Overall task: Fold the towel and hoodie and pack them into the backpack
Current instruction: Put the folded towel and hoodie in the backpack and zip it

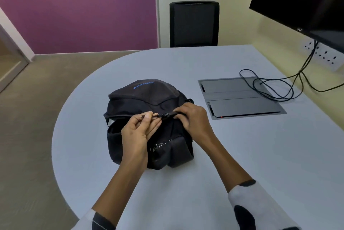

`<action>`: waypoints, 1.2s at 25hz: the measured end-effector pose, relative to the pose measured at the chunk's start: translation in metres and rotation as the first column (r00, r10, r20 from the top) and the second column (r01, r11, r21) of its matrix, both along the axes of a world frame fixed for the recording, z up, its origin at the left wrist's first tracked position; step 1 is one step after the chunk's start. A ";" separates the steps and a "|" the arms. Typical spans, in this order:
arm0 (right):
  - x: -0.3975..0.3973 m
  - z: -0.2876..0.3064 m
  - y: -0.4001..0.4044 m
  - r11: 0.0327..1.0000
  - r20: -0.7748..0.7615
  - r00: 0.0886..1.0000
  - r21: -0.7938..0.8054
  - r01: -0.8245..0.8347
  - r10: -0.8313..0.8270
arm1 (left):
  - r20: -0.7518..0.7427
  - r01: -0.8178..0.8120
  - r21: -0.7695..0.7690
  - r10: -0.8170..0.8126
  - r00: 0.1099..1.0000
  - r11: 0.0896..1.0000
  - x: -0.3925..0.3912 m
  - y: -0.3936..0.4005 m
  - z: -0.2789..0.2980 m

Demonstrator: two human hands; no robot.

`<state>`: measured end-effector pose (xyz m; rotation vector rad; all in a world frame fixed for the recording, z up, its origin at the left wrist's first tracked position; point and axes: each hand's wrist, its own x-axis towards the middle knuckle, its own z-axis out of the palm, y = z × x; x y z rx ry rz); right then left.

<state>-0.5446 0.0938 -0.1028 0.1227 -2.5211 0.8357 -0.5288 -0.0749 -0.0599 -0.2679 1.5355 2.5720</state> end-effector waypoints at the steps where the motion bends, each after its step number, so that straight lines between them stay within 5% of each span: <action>1: -0.001 0.000 0.001 1.000 -0.008 1.000 -0.013 0.008 -0.008 | 0.005 -0.027 0.010 0.027 1.000 1.000 0.001 -0.004 -0.001; 6: -0.001 -0.004 0.005 0.996 -0.013 0.999 -0.075 0.052 -0.053 | 0.037 -0.059 -0.003 0.059 0.998 0.998 0.001 -0.032 -0.006; 9: 0.006 -0.003 0.003 0.995 0.080 0.995 -0.077 0.065 -0.059 | 0.015 0.039 -0.221 -0.036 0.999 0.975 -0.004 -0.040 -0.012; 12: 0.019 -0.001 -0.011 0.990 0.116 0.990 0.108 -0.087 0.075 | 0.012 0.115 -0.444 -0.123 0.992 0.889 -0.005 -0.043 -0.019; 14: 0.024 -0.001 -0.027 0.967 0.116 0.982 0.191 -0.171 0.151 | 0.003 0.168 -0.672 -0.224 0.975 0.721 0.000 -0.044 -0.026; 16: 0.026 -0.005 -0.037 0.959 0.125 0.978 0.209 -0.191 0.167 | -0.043 0.099 -0.886 -0.292 0.955 0.454 0.006 -0.040 -0.036; 18: 0.027 -0.007 -0.038 0.977 0.143 0.979 0.139 -0.165 0.145 | -0.158 -0.077 -0.967 -0.339 0.927 0.242 0.008 -0.034 -0.043; 20: 0.026 -0.006 -0.033 0.992 0.157 0.981 0.040 -0.118 0.110 | -0.255 -0.208 -0.965 -0.397 0.882 0.159 0.003 -0.026 -0.050; 25: 0.024 -0.003 -0.022 1.000 0.095 0.995 -0.010 -0.026 0.026 | -0.463 -0.390 -0.886 -0.488 0.740 0.251 -0.009 -0.014 -0.061; 28: 0.027 -0.004 -0.021 0.999 0.116 0.992 -0.031 -0.039 0.043 | -0.513 -0.282 -0.786 -0.324 0.795 0.550 -0.006 -0.012 -0.052; 30: 0.024 -0.005 -0.028 0.985 0.181 0.977 0.108 -0.133 0.112 | -0.425 -0.149 -0.612 -0.165 0.890 0.777 -0.005 -0.014 -0.039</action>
